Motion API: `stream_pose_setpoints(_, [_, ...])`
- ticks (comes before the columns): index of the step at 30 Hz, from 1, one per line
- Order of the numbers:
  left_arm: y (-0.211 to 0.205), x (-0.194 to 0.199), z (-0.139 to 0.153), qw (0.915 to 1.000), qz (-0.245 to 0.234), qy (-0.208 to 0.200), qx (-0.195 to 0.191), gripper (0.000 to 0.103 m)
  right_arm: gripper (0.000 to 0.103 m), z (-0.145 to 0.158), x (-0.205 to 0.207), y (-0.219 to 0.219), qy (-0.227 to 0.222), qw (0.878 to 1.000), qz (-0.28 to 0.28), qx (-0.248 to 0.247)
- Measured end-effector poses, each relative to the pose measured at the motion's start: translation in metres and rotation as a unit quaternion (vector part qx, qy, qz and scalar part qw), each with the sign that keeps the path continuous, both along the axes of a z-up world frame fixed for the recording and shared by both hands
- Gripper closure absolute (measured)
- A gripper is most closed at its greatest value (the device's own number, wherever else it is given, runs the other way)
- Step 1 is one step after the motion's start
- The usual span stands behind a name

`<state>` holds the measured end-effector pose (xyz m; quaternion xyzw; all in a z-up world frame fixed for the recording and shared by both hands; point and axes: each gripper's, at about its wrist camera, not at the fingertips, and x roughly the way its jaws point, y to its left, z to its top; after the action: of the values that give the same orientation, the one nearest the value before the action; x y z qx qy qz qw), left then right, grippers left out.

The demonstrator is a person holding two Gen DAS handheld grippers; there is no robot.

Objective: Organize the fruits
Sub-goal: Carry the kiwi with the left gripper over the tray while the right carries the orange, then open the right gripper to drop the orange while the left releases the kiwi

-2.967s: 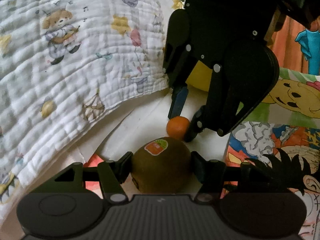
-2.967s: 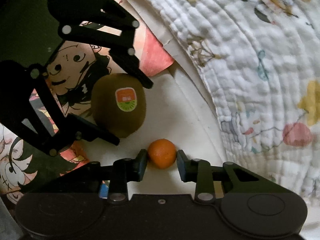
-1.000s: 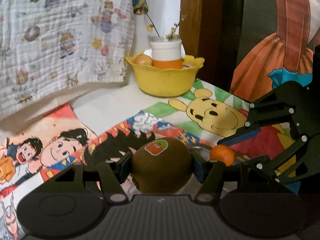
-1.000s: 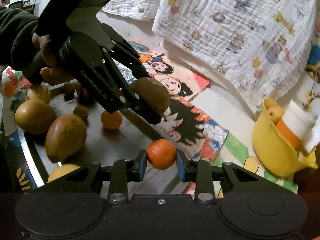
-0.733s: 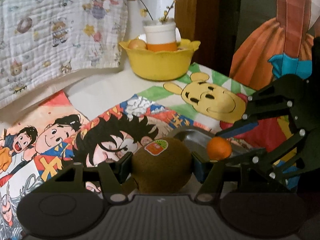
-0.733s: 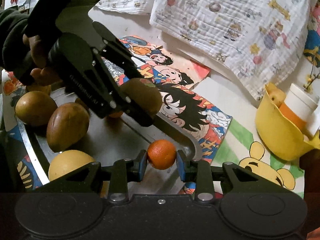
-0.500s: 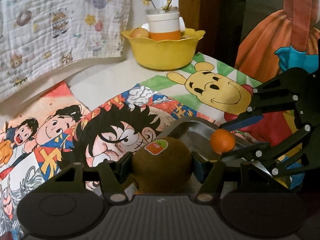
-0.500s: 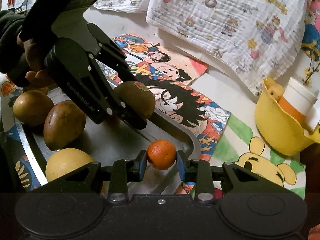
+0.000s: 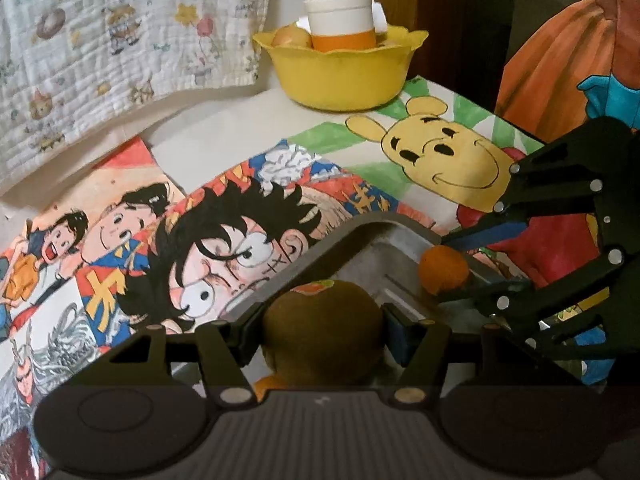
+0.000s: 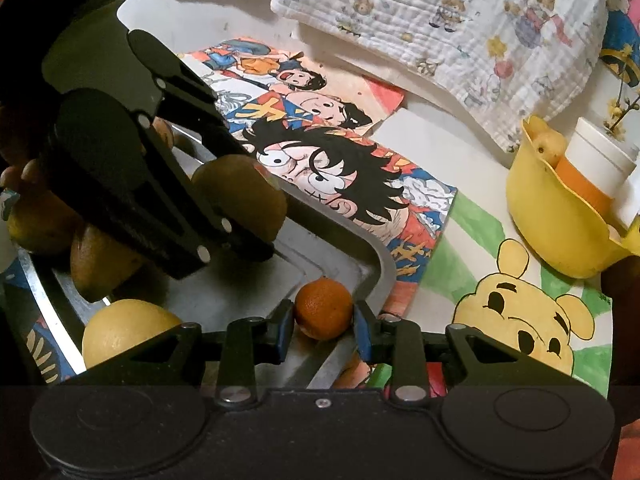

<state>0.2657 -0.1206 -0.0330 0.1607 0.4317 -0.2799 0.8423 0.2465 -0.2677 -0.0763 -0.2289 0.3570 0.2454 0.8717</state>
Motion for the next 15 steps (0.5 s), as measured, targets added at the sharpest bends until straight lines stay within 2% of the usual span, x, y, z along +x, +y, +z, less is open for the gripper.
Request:
stream_pose_setpoints(10, [0.0041, 0.0000, -0.0049, 0.9999, 0.002, 0.001, -0.011, 0.037, 0.068, 0.0016, 0.0013, 0.0079, 0.009, 0.999, 0.017, -0.038])
stream_pose_setpoints(15, [0.0039, -0.0001, -0.0048, 0.9999, 0.004, 0.003, -0.010, 0.035, 0.068, 0.0017, 0.0021, 0.0082, 0.011, 0.999, 0.018, -0.040])
